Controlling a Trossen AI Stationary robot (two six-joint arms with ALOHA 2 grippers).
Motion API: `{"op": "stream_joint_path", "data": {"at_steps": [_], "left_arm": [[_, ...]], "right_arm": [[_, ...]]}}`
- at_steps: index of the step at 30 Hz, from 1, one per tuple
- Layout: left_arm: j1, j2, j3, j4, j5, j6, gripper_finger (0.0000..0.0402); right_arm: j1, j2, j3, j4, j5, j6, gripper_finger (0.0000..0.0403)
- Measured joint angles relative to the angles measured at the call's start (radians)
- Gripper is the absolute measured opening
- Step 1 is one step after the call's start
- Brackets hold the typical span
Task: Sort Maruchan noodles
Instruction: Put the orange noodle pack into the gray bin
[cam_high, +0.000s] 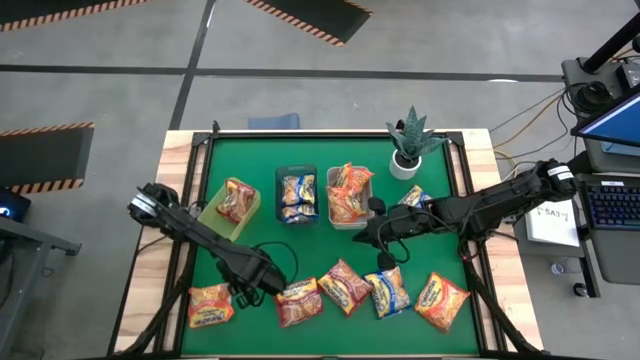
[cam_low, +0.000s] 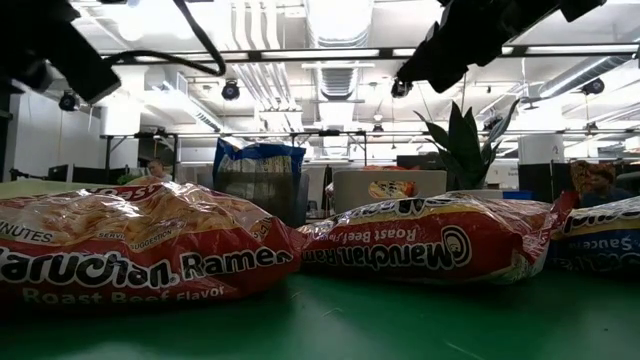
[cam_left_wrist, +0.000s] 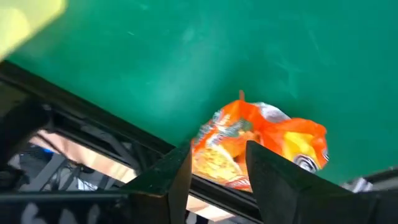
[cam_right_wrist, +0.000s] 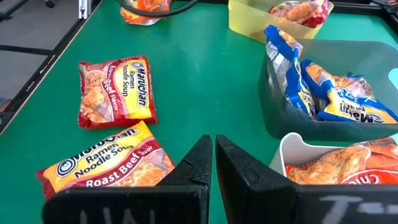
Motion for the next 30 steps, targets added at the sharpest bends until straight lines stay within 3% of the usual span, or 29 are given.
{"op": "stream_joint_path", "data": {"at_steps": [11, 30], "left_arm": [[-0.012, -0.002, -0.067, 0.15, 0.053, -0.033, 0.0155], [-0.044, -0.002, -0.197, 0.309, 0.133, -0.059, 0.0139]], "right_arm": [[0.0, 0.0, 0.001, -0.005, -0.008, 0.0, 0.0011], [0.0, 0.0, 0.0, -0.032, -0.008, 0.01, 0.0011]]}}
